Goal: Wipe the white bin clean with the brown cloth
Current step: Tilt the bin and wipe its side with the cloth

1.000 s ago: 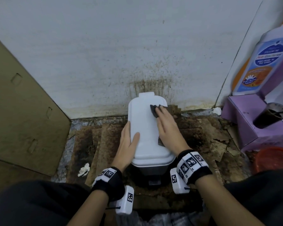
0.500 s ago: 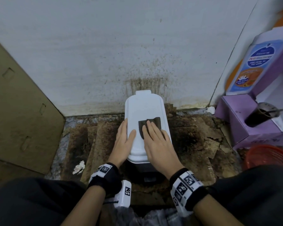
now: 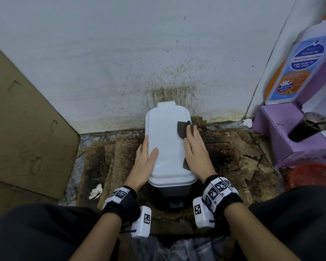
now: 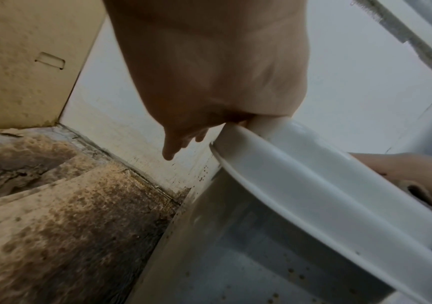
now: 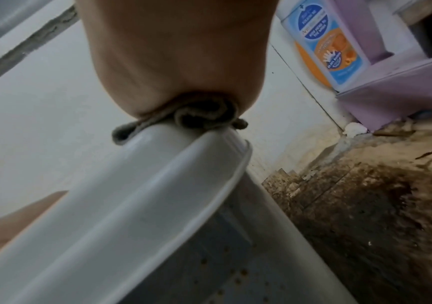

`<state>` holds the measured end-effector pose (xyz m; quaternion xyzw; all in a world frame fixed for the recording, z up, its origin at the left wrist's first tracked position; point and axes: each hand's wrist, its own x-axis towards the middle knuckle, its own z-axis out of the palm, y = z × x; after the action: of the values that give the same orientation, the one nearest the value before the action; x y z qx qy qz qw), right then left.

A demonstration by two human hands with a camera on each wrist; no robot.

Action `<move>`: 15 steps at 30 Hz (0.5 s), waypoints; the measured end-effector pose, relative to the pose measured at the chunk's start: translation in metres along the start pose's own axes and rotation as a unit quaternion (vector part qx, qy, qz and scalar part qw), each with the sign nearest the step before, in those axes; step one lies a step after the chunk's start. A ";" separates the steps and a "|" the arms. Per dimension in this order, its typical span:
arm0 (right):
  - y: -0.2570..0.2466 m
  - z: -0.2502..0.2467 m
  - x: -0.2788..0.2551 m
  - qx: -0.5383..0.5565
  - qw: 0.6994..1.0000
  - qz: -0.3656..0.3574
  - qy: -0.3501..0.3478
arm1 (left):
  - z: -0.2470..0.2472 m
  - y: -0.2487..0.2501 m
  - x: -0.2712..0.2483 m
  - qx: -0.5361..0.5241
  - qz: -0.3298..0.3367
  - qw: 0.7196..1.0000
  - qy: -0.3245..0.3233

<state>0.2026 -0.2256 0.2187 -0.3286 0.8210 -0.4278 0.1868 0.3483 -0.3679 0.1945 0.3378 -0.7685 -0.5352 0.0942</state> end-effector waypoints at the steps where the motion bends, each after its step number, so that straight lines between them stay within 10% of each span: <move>1: -0.001 -0.001 -0.001 0.021 1.000 0.014 0.003 | -0.001 0.002 -0.001 0.004 -0.003 1.000 0.000; 15: 0.006 -0.008 -0.005 0.253 0.955 0.150 0.026 | 0.001 0.002 -0.003 -0.012 -0.012 0.999 0.040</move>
<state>0.1997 -0.2149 0.2182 -0.1327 0.7299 -0.5974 0.3045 0.3491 -0.3644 0.1968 0.3666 -0.7534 -0.5318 0.1229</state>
